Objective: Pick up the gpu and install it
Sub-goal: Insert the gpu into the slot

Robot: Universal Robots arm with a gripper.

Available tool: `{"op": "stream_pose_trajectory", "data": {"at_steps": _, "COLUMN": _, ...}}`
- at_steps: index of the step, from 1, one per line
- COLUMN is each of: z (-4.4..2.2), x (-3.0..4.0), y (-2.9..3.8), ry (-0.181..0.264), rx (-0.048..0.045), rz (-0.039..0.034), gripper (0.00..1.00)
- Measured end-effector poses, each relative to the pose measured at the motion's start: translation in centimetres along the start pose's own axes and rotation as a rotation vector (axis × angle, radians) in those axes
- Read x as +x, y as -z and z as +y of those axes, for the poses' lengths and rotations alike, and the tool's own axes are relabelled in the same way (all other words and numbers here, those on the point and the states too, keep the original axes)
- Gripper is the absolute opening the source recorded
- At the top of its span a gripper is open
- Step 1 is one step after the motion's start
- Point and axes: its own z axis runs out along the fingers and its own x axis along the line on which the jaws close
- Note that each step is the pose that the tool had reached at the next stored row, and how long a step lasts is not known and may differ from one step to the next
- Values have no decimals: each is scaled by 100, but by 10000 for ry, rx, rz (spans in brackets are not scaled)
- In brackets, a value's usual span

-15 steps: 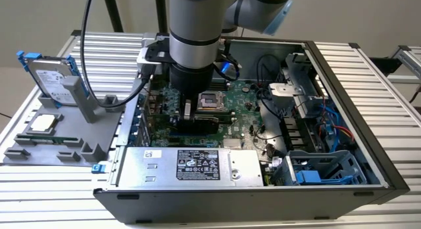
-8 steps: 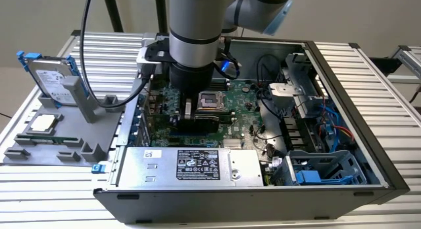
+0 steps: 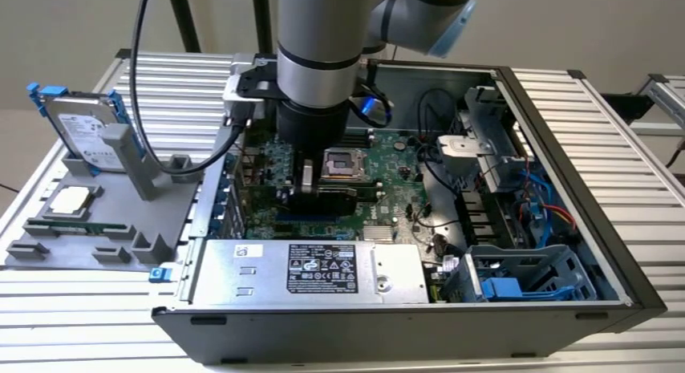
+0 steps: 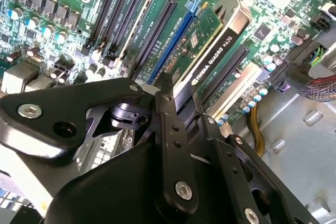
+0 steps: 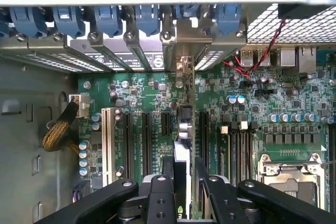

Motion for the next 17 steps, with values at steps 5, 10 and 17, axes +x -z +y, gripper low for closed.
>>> {"op": "stream_pose_trajectory", "data": {"at_steps": 5, "z": -67, "x": -3, "y": 5, "ry": 6, "rx": -267, "rz": 11, "gripper": 0}}
{"op": "stream_pose_trajectory", "data": {"at_steps": 10, "z": -105, "x": -4, "y": 7, "ry": 22, "rx": -391, "rz": 16, "gripper": 0}}
{"op": "stream_pose_trajectory", "data": {"at_steps": 17, "z": -150, "x": -6, "y": 11, "ry": 36, "rx": -530, "rz": 17, "gripper": 0}}
